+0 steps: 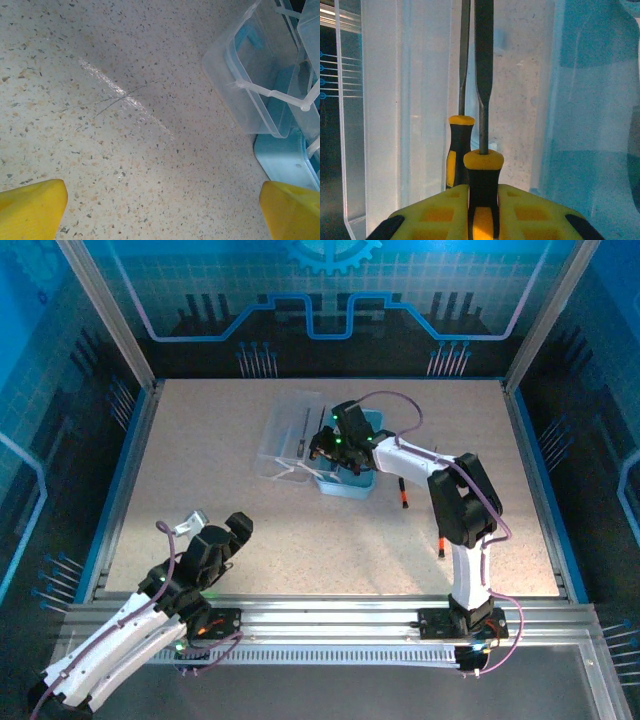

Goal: Pack the tool kit

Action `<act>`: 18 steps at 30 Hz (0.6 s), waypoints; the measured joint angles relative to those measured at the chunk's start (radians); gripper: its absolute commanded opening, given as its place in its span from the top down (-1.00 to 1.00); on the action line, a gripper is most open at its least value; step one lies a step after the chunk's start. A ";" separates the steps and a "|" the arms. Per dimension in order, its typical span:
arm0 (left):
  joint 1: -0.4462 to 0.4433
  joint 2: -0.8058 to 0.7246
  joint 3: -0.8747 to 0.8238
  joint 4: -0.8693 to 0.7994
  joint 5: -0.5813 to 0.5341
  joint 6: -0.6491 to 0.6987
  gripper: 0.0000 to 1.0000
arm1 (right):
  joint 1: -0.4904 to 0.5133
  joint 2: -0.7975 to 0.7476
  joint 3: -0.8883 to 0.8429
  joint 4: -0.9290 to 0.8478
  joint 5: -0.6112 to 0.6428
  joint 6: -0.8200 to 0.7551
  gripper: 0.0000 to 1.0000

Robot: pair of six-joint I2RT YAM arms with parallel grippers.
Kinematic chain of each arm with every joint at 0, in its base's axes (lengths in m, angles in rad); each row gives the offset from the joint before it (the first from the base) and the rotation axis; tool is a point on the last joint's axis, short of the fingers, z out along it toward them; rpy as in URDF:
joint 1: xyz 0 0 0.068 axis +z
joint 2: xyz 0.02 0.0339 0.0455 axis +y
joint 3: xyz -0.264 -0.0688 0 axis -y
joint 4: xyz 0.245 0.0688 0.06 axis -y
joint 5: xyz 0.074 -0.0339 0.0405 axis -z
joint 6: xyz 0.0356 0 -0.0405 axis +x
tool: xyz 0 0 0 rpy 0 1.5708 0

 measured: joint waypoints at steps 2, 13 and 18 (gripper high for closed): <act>0.000 0.000 0.000 0.005 0.000 0.001 -0.99 | -0.004 0.000 -0.004 0.006 -0.004 0.006 0.56; 0.000 0.021 0.000 0.031 0.008 0.025 -0.99 | -0.021 0.001 -0.044 0.062 -0.016 0.024 0.42; 0.000 0.039 0.002 0.047 0.013 0.026 -0.99 | -0.024 -0.005 -0.051 0.069 -0.023 0.019 0.42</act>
